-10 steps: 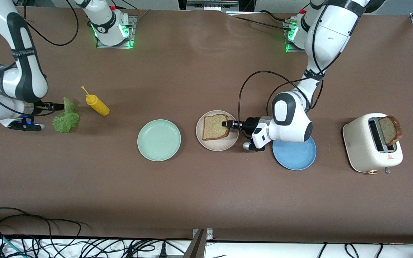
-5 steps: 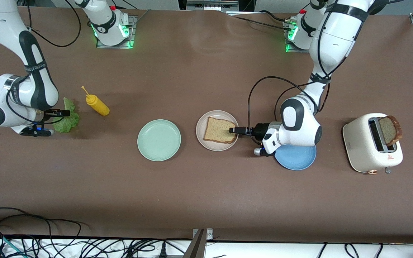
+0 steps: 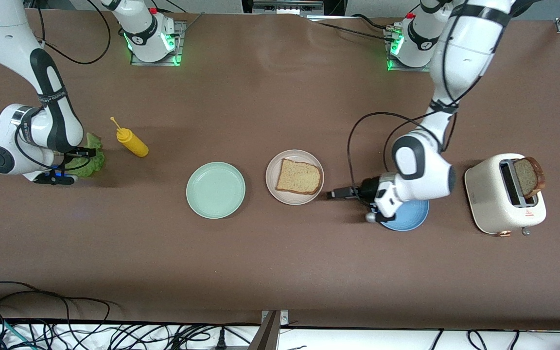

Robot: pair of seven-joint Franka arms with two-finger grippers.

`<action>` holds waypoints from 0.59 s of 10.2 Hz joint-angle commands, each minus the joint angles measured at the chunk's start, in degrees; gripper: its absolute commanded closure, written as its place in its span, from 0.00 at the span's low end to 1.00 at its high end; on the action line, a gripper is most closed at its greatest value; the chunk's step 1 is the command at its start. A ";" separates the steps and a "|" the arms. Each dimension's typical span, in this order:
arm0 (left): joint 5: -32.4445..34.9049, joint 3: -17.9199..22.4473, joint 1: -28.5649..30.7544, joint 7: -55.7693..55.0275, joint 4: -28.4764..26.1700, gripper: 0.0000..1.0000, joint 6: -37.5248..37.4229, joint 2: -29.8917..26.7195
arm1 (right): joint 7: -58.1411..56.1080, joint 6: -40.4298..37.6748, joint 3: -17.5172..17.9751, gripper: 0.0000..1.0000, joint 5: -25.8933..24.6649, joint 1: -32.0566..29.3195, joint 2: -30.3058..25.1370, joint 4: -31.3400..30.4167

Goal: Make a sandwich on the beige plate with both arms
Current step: 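Lower the bread onto the beige plate while the right gripper descends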

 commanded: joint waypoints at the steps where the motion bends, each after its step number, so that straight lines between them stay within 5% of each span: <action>1: -0.15 1.18 3.78 1.87 -10.04 0.00 0.26 -12.83 | -0.94 -0.93 0.28 1.00 -0.31 -0.44 -0.09 0.39; 2: 4.39 1.89 5.18 1.70 -12.25 0.00 0.17 -16.79 | -0.94 -0.93 0.28 1.00 -0.22 -0.44 -0.09 0.39; 6: 45.31 1.99 11.25 1.34 -12.45 0.00 -9.29 -32.52 | -1.03 -6.69 0.54 1.00 -0.31 -0.18 -0.88 4.58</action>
